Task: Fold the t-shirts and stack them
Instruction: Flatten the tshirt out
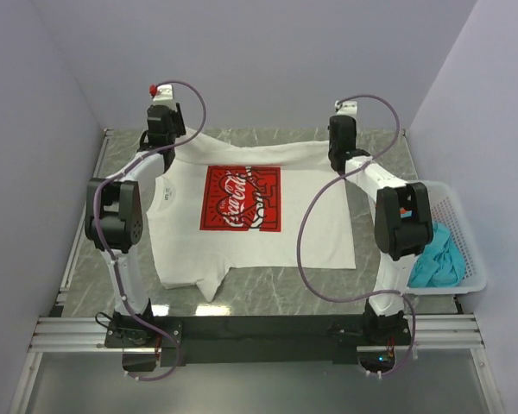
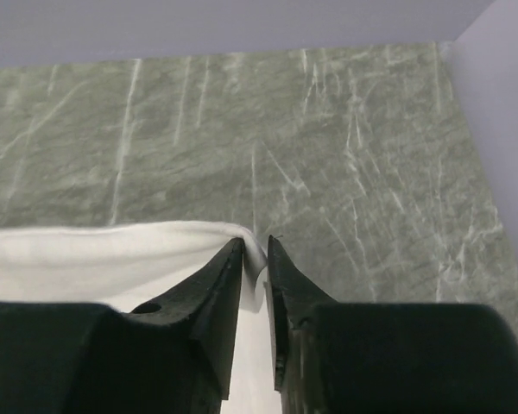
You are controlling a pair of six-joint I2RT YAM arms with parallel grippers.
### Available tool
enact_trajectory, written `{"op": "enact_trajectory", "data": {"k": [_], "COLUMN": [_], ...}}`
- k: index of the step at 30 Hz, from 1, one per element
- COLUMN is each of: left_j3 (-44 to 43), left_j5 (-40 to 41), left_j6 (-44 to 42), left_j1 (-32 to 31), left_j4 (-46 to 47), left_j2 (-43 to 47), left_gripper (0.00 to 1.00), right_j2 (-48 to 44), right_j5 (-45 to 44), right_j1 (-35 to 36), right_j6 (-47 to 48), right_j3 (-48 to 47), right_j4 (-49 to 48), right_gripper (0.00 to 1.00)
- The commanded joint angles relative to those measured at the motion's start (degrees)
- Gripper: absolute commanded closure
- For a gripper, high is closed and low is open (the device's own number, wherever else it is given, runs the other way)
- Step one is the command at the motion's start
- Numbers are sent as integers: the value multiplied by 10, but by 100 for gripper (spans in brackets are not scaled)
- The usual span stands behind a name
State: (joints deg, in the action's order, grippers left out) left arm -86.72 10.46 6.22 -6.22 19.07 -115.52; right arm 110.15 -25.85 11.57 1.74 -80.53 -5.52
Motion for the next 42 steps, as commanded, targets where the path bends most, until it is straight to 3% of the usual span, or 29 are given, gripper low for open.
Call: {"op": "enact_trajectory", "data": {"k": [1,3,6,8,11,15,20,23,28,42], "left_j3": [-28,-19,8,54,163,286,419,456,488,523], "left_j5": [28,46,81,95,91,67,92,100,118,149], "left_j6": [54,68,105,149,193,211,215,210,222,228], "left_j1": [5,6,5,6,5,6,8,9,9,9], "left_j4": [-36,-69,-176,-273,-335,-371,-397,-417,-414,-383], "left_j2": [15,59,136,209,326,469,639,702,764,809], "left_gripper": [52,36,20,18,17,14,12,12,12,11], "right_j2": [17,-5,-69,-120,-183,-221,-224,-203,-129,40], "right_j5": [-48,-29,48,87,126,234,232,257,256,172], "right_j1": [-8,-3,15,58,151,294,483,541,635,675], "right_j6": [-41,-60,-89,-93,-84,-45,8,20,51,80], "right_j3": [-86,-96,-68,-34,33,99,153,150,98,20], "right_j4": [98,155,197,222,233,231,190,173,184,203], "right_gripper": [70,58,51,49,47,47,47,46,46,43]}}
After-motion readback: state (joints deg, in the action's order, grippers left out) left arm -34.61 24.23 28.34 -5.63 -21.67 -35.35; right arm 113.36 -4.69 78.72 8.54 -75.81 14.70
